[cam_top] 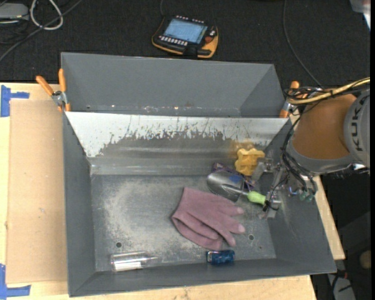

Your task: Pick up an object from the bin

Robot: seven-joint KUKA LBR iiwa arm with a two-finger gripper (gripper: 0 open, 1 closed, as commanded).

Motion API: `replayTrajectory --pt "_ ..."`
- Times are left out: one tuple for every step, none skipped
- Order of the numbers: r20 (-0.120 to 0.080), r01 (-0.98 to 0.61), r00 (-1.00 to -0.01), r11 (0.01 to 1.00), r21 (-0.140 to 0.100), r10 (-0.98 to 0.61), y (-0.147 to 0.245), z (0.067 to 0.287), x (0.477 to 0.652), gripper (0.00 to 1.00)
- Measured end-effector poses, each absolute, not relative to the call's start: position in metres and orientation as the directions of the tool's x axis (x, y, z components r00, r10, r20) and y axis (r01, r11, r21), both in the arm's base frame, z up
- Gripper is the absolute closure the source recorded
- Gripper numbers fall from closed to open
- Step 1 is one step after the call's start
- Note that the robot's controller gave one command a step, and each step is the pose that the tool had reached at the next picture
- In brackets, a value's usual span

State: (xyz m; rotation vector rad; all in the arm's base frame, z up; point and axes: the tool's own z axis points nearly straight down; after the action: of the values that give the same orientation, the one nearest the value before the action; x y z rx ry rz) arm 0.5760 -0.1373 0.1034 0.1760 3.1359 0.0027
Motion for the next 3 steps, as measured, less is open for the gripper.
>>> replayTrajectory --pt "0.012 0.137 -0.990 0.991 0.000 0.137 -0.1288 0.0695 0.5937 0.00" --pt "0.006 0.129 -0.992 0.992 0.002 0.129 -0.1314 0.0770 0.5863 0.00" --pt "0.014 0.135 -0.991 0.991 0.001 0.135 -0.1297 0.0709 0.5900 0.00"
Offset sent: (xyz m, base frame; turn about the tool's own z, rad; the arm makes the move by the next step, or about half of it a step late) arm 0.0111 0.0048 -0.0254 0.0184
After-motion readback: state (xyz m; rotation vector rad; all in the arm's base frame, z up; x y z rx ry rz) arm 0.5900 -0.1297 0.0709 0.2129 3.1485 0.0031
